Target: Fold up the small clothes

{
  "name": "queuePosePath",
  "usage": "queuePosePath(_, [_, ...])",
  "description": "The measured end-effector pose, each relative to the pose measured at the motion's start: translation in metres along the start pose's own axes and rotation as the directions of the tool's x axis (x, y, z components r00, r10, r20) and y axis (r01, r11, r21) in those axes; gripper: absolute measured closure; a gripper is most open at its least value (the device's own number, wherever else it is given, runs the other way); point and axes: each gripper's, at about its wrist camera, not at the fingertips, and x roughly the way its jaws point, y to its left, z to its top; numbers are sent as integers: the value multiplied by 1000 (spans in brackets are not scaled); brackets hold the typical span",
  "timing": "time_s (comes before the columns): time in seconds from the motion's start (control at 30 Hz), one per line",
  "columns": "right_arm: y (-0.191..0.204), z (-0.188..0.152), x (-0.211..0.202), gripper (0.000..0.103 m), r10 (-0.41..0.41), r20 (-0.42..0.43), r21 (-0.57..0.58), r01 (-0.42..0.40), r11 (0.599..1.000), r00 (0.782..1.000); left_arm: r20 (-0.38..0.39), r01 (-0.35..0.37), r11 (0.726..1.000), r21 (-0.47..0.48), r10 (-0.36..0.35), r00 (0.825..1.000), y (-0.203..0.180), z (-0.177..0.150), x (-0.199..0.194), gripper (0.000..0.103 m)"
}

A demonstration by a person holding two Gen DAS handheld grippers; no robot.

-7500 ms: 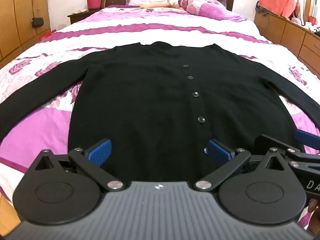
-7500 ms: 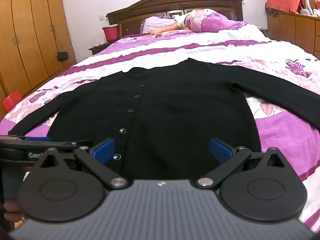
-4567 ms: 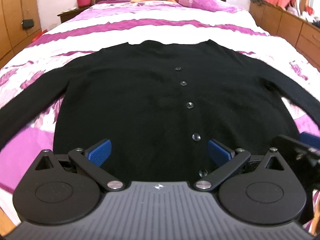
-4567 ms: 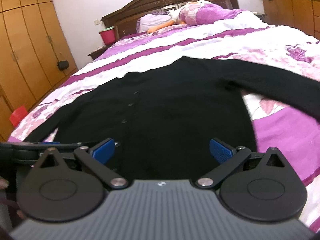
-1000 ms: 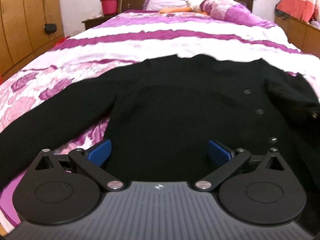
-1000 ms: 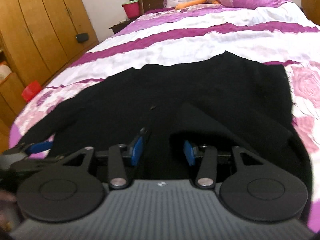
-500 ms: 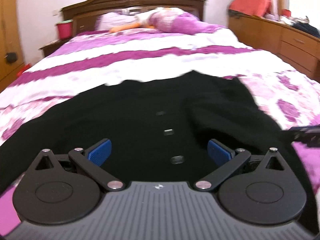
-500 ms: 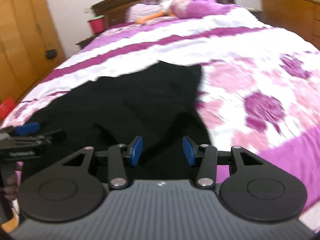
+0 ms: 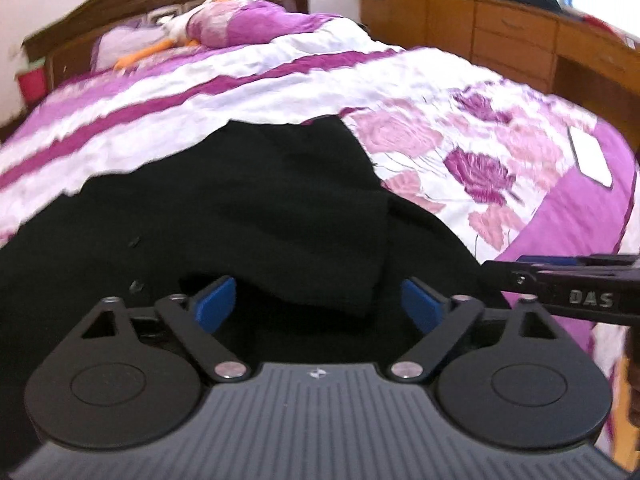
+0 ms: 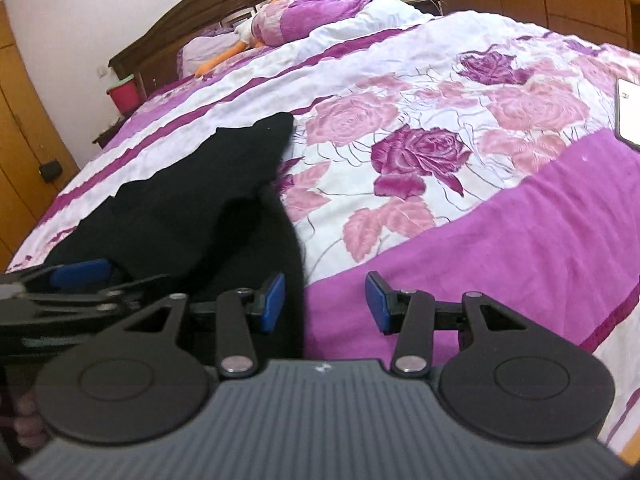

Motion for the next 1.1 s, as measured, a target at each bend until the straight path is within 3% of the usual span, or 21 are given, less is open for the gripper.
queuePosePath(0.23, [-5, -5, 3, 55, 40, 0, 19, -40, 999, 999, 78, -58, 984, 170, 45, 996, -28, -2, 31, 22])
queuePosePath(0.37, [-6, -8, 6, 55, 42, 0, 18, -42, 999, 999, 66, -60, 989, 132, 52, 996, -20, 3, 38, 78])
queuePosePath(0.53, [-7, -11, 9, 55, 45, 1, 17, -45, 999, 999, 134, -22, 998, -56, 29, 991, 11, 13, 11, 83])
queuePosePath(0.63, [-6, -12, 10, 55, 41, 0, 16, -41, 999, 999, 172, 6, 961, -278, 44, 984, 49, 18, -7, 83])
queuePosePath(0.77, [-3, -12, 11, 54, 32, 0, 2, -32, 1000, 1000, 191, -80, 913, -401, 169, 967, 87, 19, -25, 82])
queuePosePath(0.93, [1, -13, 12, 54, 18, 1, -9, -18, 1000, 1000, 122, -221, 855, -470, 311, 943, 130, 8, -25, 82])
queuePosePath(1.1, [2, -13, 11, 54, 16, -2, -19, -16, 1000, 1000, 54, -291, 808, -512, 369, 928, 170, -11, -27, 82])
